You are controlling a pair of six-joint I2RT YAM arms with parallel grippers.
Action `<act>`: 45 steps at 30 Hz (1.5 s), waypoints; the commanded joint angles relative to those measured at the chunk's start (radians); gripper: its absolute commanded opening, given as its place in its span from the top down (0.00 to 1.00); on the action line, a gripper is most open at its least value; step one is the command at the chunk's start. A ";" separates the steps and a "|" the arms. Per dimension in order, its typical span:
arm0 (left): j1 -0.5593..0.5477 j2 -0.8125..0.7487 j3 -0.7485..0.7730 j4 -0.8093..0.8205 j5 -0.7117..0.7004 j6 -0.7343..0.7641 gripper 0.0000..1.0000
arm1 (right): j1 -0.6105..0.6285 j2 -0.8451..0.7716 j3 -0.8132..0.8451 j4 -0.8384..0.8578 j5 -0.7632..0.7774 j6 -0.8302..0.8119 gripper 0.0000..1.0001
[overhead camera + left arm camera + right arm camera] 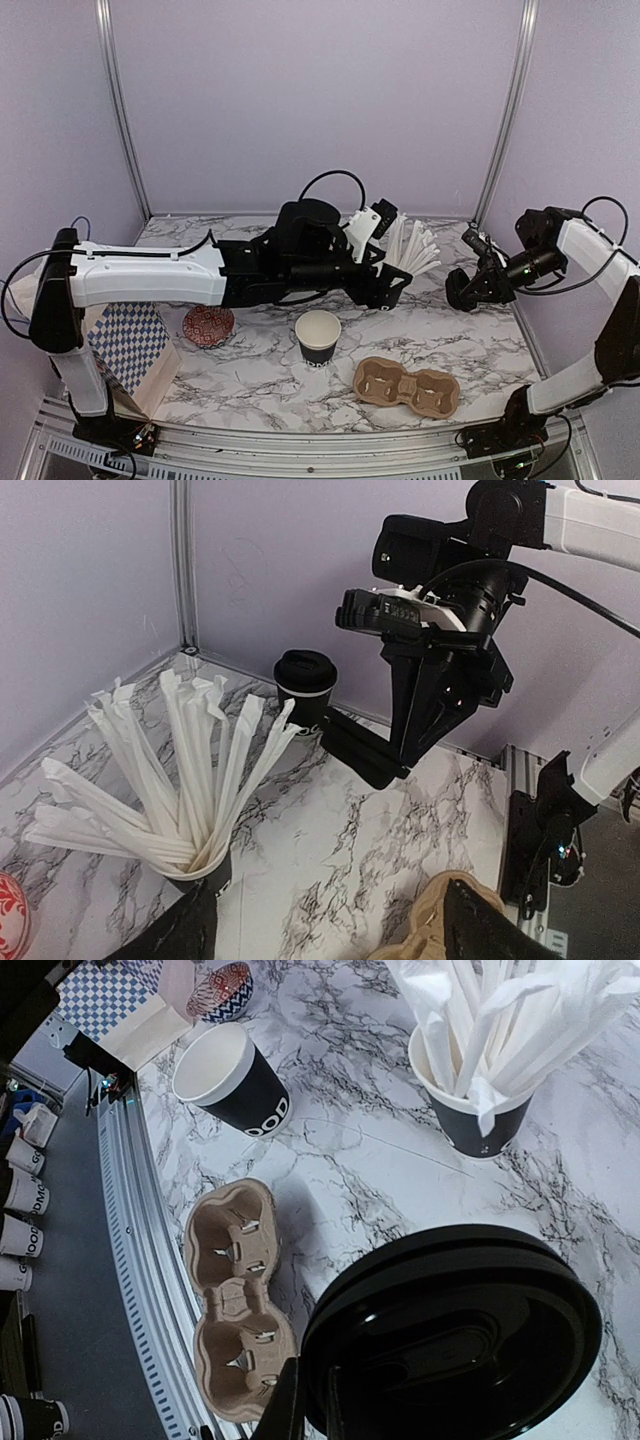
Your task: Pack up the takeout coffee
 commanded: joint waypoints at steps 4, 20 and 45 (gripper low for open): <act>-0.106 0.196 0.197 0.104 -0.230 -0.171 0.22 | 0.013 -0.035 0.036 -0.042 -0.028 -0.035 0.93; -0.137 0.415 0.433 0.065 -0.280 -0.299 0.33 | 0.057 -0.100 0.035 -0.043 -0.024 -0.023 0.93; -0.136 0.522 0.536 -0.020 -0.262 -0.327 0.53 | 0.070 -0.142 0.057 -0.039 -0.011 0.009 0.94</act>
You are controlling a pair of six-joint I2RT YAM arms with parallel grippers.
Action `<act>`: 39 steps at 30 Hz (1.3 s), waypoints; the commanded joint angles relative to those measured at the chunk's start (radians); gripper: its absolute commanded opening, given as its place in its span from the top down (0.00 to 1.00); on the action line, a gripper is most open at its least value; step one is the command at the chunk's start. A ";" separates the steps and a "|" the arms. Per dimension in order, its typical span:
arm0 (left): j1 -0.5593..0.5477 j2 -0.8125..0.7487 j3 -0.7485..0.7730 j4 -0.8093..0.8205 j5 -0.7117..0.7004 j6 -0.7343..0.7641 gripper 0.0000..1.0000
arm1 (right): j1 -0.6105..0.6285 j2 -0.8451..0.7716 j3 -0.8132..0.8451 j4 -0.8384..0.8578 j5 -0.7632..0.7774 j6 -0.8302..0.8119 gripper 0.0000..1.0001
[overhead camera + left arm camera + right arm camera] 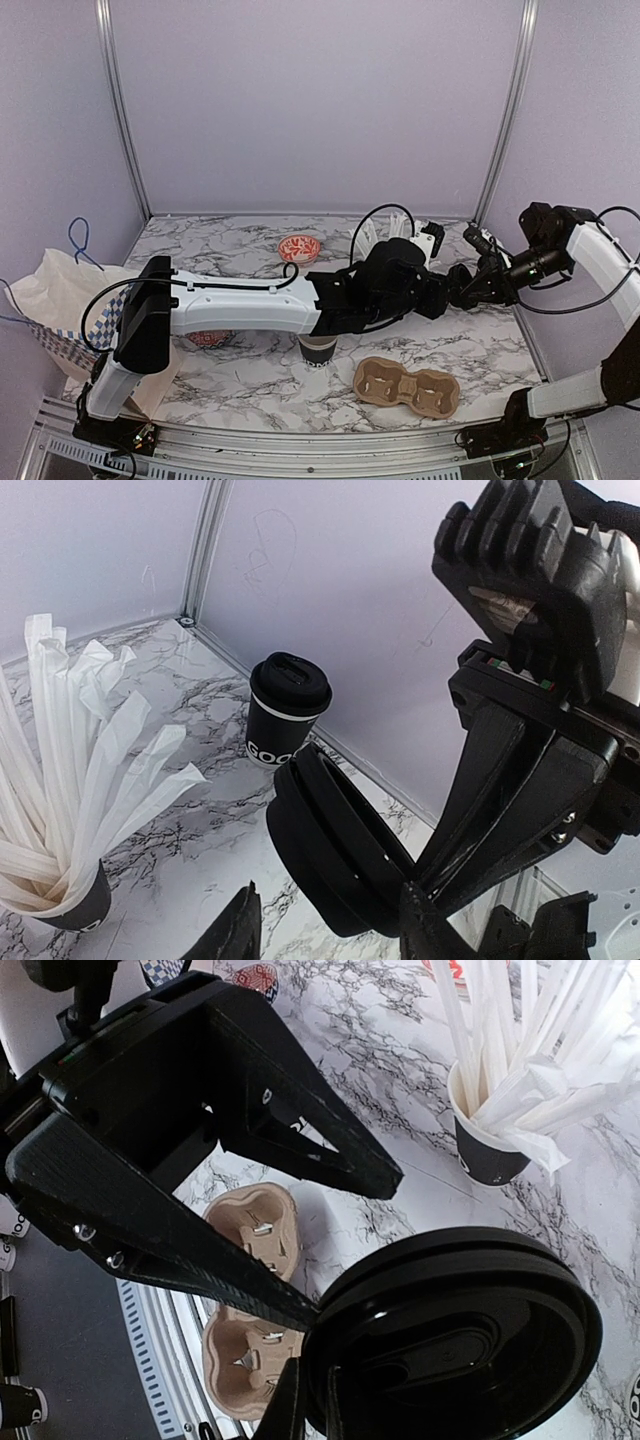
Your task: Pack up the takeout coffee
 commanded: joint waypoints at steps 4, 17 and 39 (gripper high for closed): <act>-0.004 0.033 0.027 -0.019 0.004 -0.007 0.53 | 0.010 -0.026 0.048 -0.016 -0.021 0.010 0.94; 0.008 0.068 0.046 -0.034 -0.015 -0.009 0.53 | 0.010 -0.038 0.085 -0.019 -0.024 0.042 0.95; 0.022 -0.042 -0.073 0.021 0.018 0.064 0.46 | 0.010 -0.071 0.105 0.008 -0.022 0.081 0.95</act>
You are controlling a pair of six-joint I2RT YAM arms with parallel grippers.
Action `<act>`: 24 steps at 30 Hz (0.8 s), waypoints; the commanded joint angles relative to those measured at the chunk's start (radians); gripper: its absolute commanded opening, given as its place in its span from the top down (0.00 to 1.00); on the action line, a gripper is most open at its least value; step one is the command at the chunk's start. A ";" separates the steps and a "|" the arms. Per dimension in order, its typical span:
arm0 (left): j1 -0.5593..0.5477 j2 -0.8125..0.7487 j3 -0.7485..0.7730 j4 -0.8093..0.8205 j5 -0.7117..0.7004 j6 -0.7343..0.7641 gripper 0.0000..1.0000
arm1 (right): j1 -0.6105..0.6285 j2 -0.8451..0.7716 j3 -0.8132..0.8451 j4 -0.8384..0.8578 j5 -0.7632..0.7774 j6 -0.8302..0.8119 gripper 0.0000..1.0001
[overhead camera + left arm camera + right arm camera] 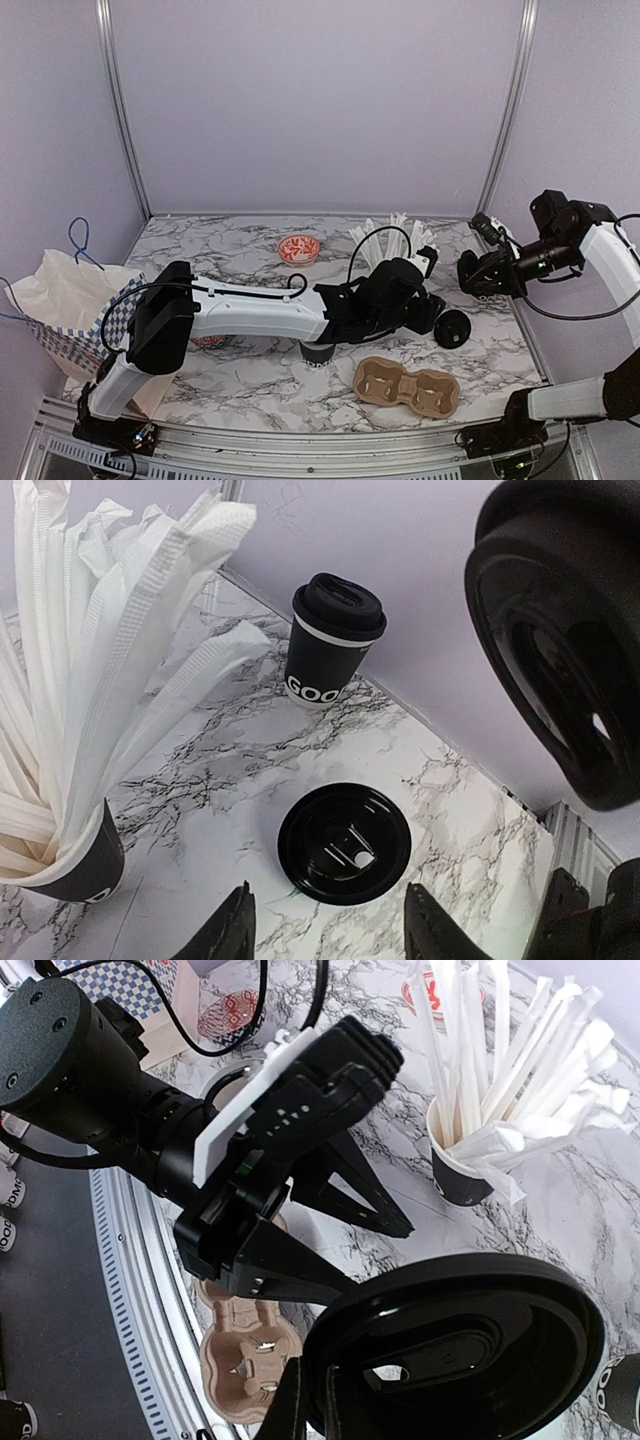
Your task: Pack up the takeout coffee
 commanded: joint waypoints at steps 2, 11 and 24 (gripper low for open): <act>0.001 -0.179 -0.096 0.048 0.022 0.093 0.42 | 0.007 0.005 0.031 0.027 -0.051 0.015 0.94; 0.002 -0.496 -0.304 -0.015 0.129 0.395 0.21 | 0.012 0.047 0.115 -0.002 -0.202 -0.038 0.89; 0.132 -0.712 -0.476 0.080 0.353 0.564 0.10 | 0.304 0.167 0.250 0.149 -0.349 0.080 0.87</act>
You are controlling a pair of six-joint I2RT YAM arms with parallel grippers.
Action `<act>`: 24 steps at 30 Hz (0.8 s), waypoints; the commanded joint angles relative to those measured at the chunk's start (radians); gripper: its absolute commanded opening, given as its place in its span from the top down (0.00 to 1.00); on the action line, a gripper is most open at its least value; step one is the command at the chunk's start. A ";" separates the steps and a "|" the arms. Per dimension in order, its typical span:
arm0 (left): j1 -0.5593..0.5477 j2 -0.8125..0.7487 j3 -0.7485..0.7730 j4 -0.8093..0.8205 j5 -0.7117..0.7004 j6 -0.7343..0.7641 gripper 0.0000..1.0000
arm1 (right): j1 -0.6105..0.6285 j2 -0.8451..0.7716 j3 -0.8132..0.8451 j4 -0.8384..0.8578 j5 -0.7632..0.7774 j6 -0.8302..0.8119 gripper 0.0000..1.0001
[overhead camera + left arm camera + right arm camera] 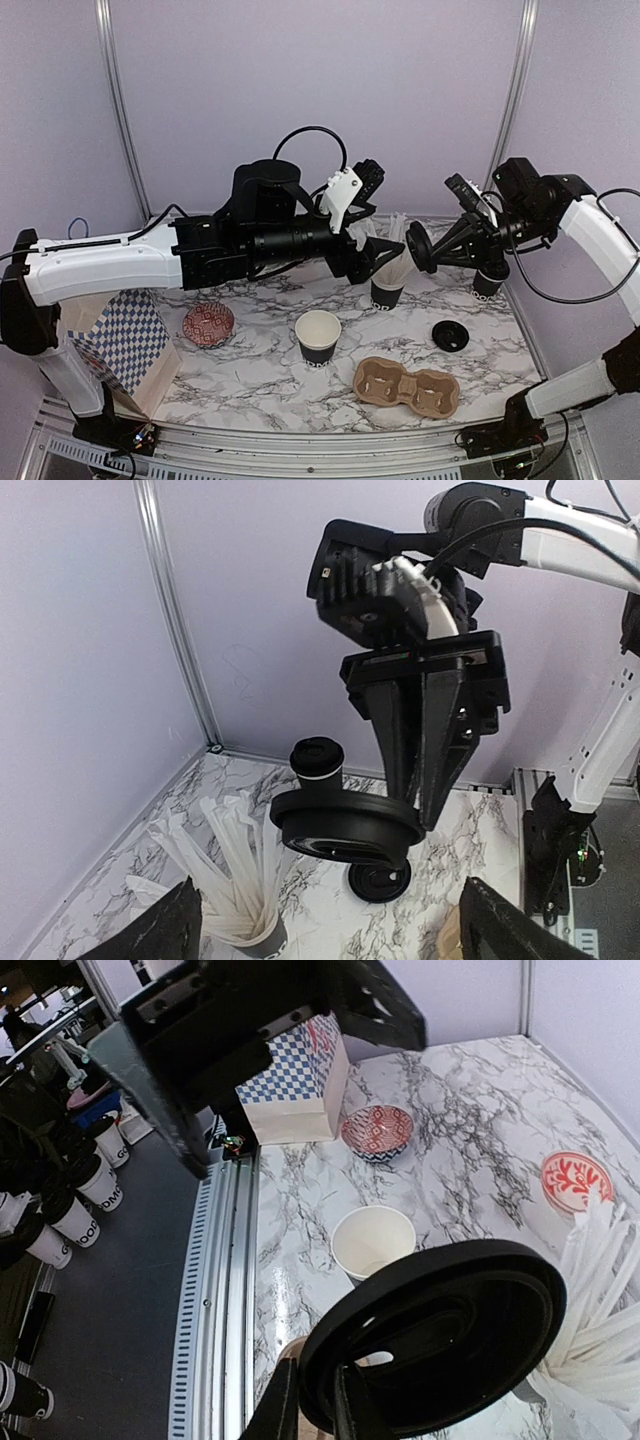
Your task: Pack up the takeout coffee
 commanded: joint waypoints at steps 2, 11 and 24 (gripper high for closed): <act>0.052 -0.028 -0.047 0.086 0.119 0.005 0.11 | 0.052 0.080 0.103 0.054 -0.105 0.032 0.88; 0.062 -0.009 -0.104 0.203 0.091 0.008 0.10 | 0.065 0.253 0.285 -0.093 -0.217 -0.086 0.89; 0.130 0.099 -0.059 0.384 0.162 -0.093 0.11 | 0.077 0.274 0.310 -0.096 -0.216 -0.068 0.89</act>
